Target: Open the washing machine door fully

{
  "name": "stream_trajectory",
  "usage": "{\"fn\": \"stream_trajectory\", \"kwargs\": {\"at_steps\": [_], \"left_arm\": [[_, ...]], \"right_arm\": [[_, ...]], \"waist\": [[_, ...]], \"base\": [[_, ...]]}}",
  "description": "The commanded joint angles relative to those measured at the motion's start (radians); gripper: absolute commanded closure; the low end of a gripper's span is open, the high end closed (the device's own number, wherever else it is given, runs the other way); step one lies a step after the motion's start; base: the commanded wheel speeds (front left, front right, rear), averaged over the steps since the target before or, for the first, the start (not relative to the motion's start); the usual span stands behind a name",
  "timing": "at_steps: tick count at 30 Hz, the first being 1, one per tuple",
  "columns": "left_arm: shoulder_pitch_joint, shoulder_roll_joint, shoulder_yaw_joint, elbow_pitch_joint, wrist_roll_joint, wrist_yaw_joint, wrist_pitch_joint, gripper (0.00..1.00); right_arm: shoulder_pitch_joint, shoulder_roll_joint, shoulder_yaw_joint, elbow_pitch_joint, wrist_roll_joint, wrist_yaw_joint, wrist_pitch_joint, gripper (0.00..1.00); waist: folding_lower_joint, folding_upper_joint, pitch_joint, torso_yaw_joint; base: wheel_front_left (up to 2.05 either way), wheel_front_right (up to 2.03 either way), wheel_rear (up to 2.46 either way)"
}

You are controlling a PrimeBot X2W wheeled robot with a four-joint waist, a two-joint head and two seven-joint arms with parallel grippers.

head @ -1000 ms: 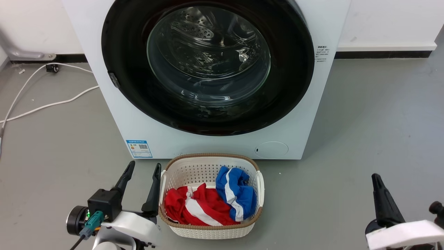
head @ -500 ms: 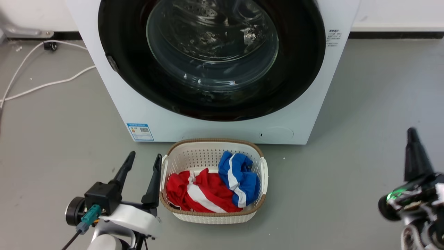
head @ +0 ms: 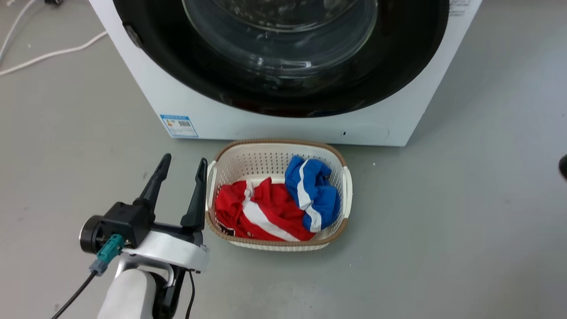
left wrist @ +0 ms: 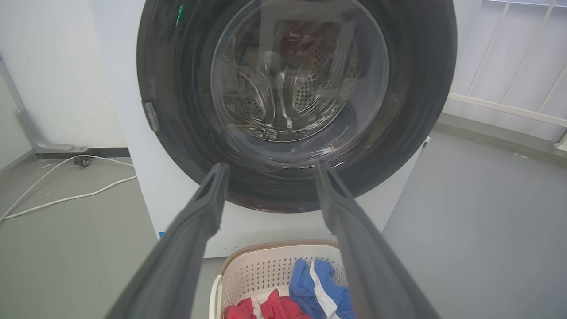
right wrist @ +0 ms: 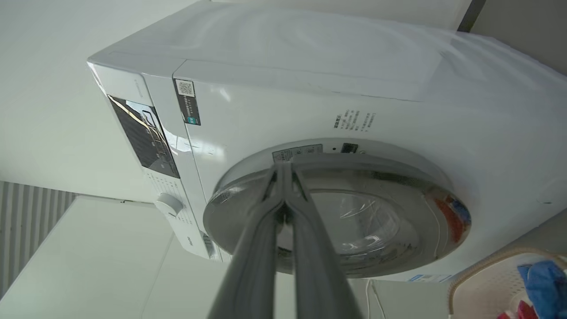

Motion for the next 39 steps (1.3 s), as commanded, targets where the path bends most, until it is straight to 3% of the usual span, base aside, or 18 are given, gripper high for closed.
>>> {"fn": "stream_trajectory", "kwargs": {"at_steps": [1, 5, 10, 21, 29, 39], "left_arm": [[-0.013, 0.002, -0.001, -0.006, 0.004, -0.004, -0.003, 0.0], [-0.052, 0.0, -0.008, -0.033, 0.002, -0.005, -0.003, 0.0], [-0.109, -0.002, -0.017, -0.06, 0.001, -0.006, -0.003, 0.0], [-0.169, -0.007, -0.018, -0.099, -0.008, -0.008, -0.003, 0.0], [-0.178, -0.012, -0.02, -0.1, -0.012, -0.008, -0.003, 0.0], [-0.16, -0.012, -0.025, -0.084, -0.004, -0.007, -0.003, 0.0]], "right_arm": [[-0.026, -0.017, 0.018, 0.016, -0.003, 0.0, 0.007, 1.0], [-0.209, -0.094, 0.169, 0.142, 0.008, 0.0, 0.057, 1.0], [-0.445, -0.134, 0.36, 0.294, -0.015, 0.0, 0.128, 1.0], [-0.84, -0.034, 0.596, 0.595, -0.079, 0.0, 0.214, 1.0], [-0.941, 0.037, 0.654, 0.69, -0.1, 0.0, 0.272, 1.0], [-0.877, 0.058, 0.688, 0.673, -0.088, 0.001, 0.431, 1.0]], "waist": [[-0.0001, -0.0001, 0.034, 0.013], [-0.0001, -0.0001, 0.099, 0.035], [-0.0001, -0.0001, 0.184, 0.059], [-0.0001, -0.0001, 0.287, 0.096], [-0.0001, -0.0001, 0.31, 0.111], [-0.0001, -0.0001, 0.262, 0.092]], "base": [[0.0, 0.0, 0.0], [0.0, 0.0, 0.0], [0.0, 0.0, 0.0], [0.0, 0.0, 0.0], [0.0, 0.0, 0.0], [0.0, 0.0, 0.0]]}}
